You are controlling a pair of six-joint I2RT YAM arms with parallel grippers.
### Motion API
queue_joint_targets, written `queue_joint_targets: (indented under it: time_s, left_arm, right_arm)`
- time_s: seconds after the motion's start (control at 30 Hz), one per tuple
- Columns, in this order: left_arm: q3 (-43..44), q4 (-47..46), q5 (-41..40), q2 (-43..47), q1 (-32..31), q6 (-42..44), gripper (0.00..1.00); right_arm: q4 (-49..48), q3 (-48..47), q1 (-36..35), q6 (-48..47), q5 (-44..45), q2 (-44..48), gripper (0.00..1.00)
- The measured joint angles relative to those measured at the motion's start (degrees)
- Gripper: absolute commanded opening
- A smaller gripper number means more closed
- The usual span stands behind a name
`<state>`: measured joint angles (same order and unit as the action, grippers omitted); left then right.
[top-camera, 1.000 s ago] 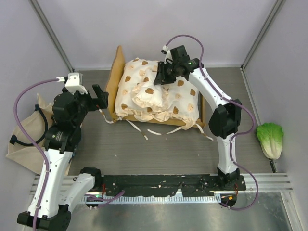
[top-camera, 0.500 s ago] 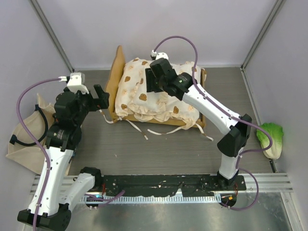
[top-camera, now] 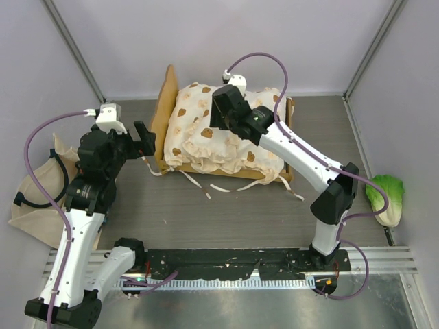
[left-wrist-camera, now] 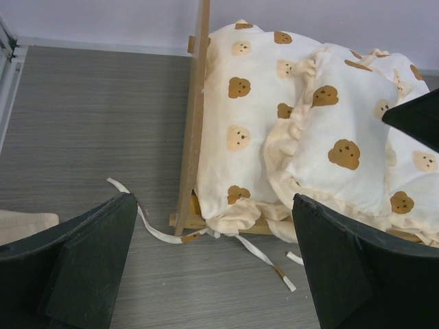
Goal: Set up the pet bed
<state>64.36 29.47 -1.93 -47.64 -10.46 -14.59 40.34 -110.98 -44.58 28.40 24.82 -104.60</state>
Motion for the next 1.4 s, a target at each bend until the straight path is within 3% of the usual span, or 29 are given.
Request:
queue_joint_targets:
  time_s: [0.17,0.4,0.47,0.6,0.73,0.77,0.8,0.9,1.0,1.1,1.4]
  left_arm:
    - [0.0,0.0,0.0,0.0,0.0,0.0,1.0]
    - [0.0,0.2,0.0,0.0,0.0,0.1,1.0]
    - [-0.1,0.3,0.0,0.0,0.0,0.1,1.0]
    - [-0.2,0.5,0.0,0.0,0.0,0.2,1.0]
    - [-0.3,0.5,0.0,0.0,0.0,0.3,1.0]
    - [-0.4,0.5,0.0,0.0,0.0,0.3,0.99]
    - [-0.4,0.5,0.0,0.0,0.0,0.3,1.0]
    - [-0.4,0.6,0.0,0.0,0.0,0.3,1.0]
    - [-0.4,0.7,-0.1,0.1,0.0,0.3,1.0]
    - [-0.4,0.9,-0.1,0.1,0.0,0.4,1.0]
    - [-0.4,1.1,-0.1,0.3,0.0,0.6,1.0]
  right_arm:
    - [-1.4,3.2,-2.3,4.3,1.8,-0.6,0.54]
    - [-2.4,4.4,-3.1,6.0,4.9,-3.8,0.43]
    - [-2.5,4.4,-3.0,5.7,5.6,-4.3,0.35]
    - [-2.6,4.4,-3.0,4.6,6.7,-4.7,0.03]
    - [-3.1,4.4,-3.0,3.1,6.8,-5.0,0.01]
    - [-3.1,4.4,-3.0,3.0,6.8,-5.1,0.03]
    - [-3.1,4.4,-3.0,2.7,6.8,-5.2,0.18]
    - [-3.1,4.4,-3.0,2.4,6.6,-5.5,0.44]
    - [-3.7,4.4,-3.0,2.2,6.7,-5.4,0.54]
    - [-5.2,5.3,-3.0,2.0,7.1,-4.5,0.6]
    - [-6.7,6.2,-2.4,3.0,8.8,-2.9,0.61]
